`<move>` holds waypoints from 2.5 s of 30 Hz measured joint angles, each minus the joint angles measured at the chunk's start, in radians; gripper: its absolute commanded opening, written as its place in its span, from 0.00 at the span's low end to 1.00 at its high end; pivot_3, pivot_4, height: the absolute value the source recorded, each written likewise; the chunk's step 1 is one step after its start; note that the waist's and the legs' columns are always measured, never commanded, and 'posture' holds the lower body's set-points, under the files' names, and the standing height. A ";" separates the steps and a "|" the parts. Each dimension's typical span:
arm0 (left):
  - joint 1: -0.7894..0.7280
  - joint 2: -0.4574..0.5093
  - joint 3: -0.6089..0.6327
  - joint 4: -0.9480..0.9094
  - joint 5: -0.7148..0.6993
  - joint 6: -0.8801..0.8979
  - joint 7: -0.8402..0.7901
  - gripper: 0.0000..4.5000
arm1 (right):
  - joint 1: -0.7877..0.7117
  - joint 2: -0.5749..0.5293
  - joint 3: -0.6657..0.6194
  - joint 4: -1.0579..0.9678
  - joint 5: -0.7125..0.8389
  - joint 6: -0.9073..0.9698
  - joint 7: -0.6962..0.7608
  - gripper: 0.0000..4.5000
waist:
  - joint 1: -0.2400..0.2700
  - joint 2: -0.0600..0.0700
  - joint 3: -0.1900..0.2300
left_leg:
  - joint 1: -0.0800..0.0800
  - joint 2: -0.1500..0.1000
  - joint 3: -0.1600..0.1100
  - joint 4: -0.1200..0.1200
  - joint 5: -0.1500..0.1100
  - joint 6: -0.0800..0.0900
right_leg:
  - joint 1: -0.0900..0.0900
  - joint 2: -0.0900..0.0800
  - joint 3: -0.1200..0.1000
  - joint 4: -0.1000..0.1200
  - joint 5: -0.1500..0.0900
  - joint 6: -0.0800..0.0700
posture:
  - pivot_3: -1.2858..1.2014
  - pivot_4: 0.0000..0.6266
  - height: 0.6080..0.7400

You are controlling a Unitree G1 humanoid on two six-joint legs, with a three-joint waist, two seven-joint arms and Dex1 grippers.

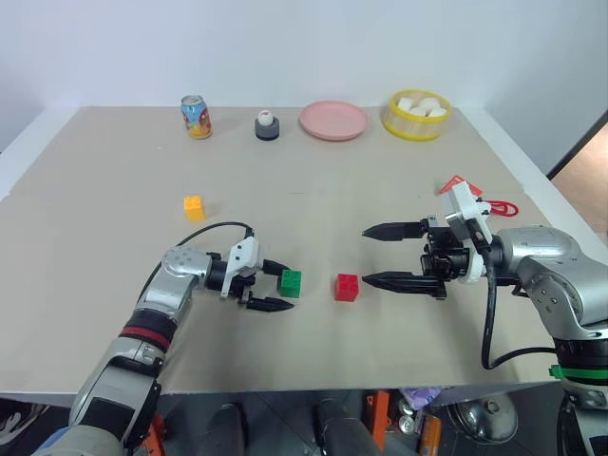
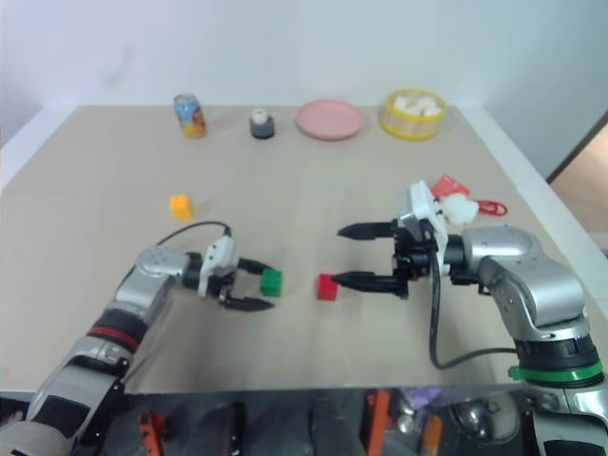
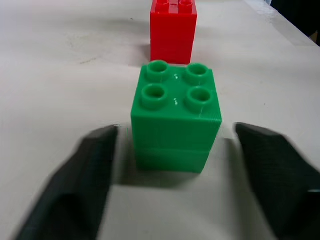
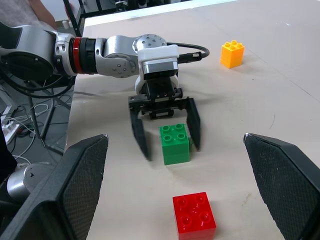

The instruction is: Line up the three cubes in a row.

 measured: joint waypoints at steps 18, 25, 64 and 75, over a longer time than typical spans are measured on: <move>0.270 0.264 0.238 -0.280 -0.110 0.125 0.150 0.99 | -0.053 0.011 0.008 0.031 0.000 0.004 0.009 1.00 | -0.003 0.000 0.000 | 0.000 0.001 0.000 -0.001 0.000 0.000 | -0.002 0.000 -0.001 0.003 -0.001 -0.002 | 0.52 0.24 1.00; 0.364 0.245 0.332 -0.379 -0.099 0.188 0.415 0.99 | -0.117 0.092 0.028 0.030 -0.028 -0.010 -0.061 1.00 | -0.002 0.000 0.000 | 0.001 0.002 0.000 0.000 0.000 0.000 | -0.002 0.000 -0.002 0.004 -0.001 -0.003 | 0.52 0.24 1.00; -0.060 -0.052 0.347 0.028 0.058 0.412 1.188 0.81 | -0.160 0.211 0.078 0.052 -0.079 -0.044 -0.182 1.00 | 0.000 -0.001 0.000 | 0.002 -0.001 -0.004 -0.002 0.007 -0.003 | -0.001 0.000 -0.004 0.004 0.006 -0.001 | 0.52 0.24 1.00; -0.072 -0.067 0.343 0.046 0.064 0.404 1.213 0.68 | -0.160 0.221 0.071 0.090 -0.084 -0.060 -0.222 1.00 | -0.001 -0.001 0.000 | 0.002 -0.001 -0.005 -0.003 0.011 -0.005 | -0.002 0.000 -0.004 0.004 0.009 -0.002 | 0.52 0.24 1.00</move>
